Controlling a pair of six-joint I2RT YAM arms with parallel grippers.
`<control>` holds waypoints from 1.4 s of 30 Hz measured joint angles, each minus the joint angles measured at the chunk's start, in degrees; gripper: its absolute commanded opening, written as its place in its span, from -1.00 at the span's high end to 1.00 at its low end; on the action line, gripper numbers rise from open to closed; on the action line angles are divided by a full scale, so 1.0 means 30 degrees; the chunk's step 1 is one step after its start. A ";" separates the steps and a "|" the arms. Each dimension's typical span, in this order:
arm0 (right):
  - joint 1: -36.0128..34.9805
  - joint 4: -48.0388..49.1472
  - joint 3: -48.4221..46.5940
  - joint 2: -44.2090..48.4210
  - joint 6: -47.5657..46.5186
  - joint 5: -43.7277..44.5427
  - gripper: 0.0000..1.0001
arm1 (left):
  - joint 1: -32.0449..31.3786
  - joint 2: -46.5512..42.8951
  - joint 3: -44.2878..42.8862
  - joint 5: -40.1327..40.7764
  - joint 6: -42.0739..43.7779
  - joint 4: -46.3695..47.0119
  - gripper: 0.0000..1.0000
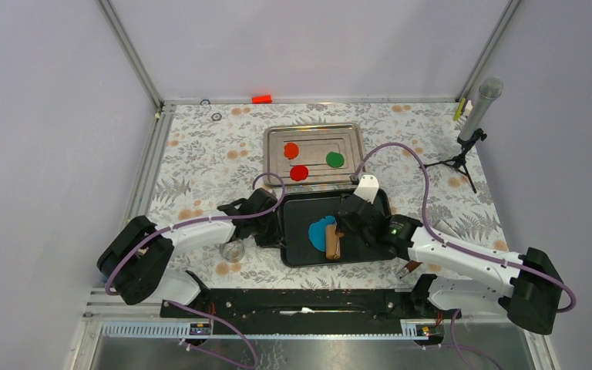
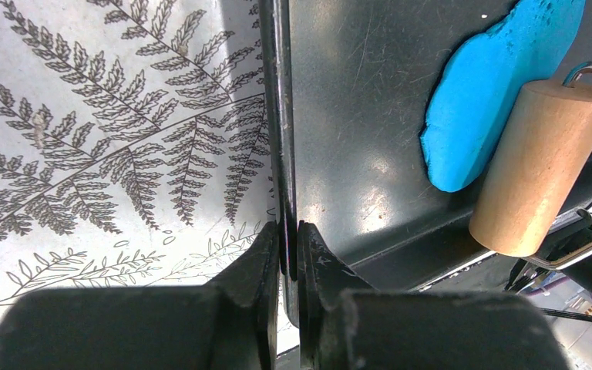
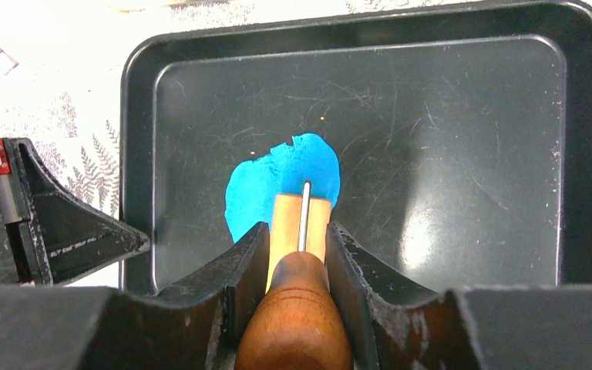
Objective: Roll out the dumpling wrappers from the dough
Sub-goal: Flatten out the dough on the work surface.
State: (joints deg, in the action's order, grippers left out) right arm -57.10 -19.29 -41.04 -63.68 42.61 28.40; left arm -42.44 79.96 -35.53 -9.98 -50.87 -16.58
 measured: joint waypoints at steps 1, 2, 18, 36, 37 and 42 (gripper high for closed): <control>-0.0007 0.0204 0.0022 -0.0124 -0.0022 0.0138 1.00 | 0.0000 0.0000 0.0000 0.0007 0.0000 -0.0015 1.00; -0.0015 0.0452 0.0073 -0.0226 -0.0044 0.0313 1.00 | 0.0000 -0.0007 0.0000 0.0015 0.0000 -0.0022 1.00; -0.1297 0.2892 0.2171 0.1428 -0.0670 0.1698 1.00 | 0.0000 -0.0007 0.0000 0.0007 0.0015 -0.0007 1.00; -0.2208 -0.0204 -0.1333 0.0794 -0.2441 0.1319 1.00 | -0.0029 -0.0240 -0.0787 -0.0029 0.0605 -0.1290 0.99; -0.2208 -0.0393 -0.1967 0.0794 -0.2798 0.1355 1.00 | -0.0029 -0.0313 -0.1078 -0.0029 0.0809 -0.1668 0.94; -0.2200 -0.0291 -0.4386 0.0860 -0.4291 0.1800 1.00 | -0.0051 -0.0670 -0.2557 0.0007 0.1727 -0.3177 0.45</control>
State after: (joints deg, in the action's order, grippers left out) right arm -63.70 -20.16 -54.19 -61.10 29.74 33.80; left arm -42.59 77.95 -43.20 -9.96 -45.69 -26.11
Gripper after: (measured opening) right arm 0.386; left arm 0.138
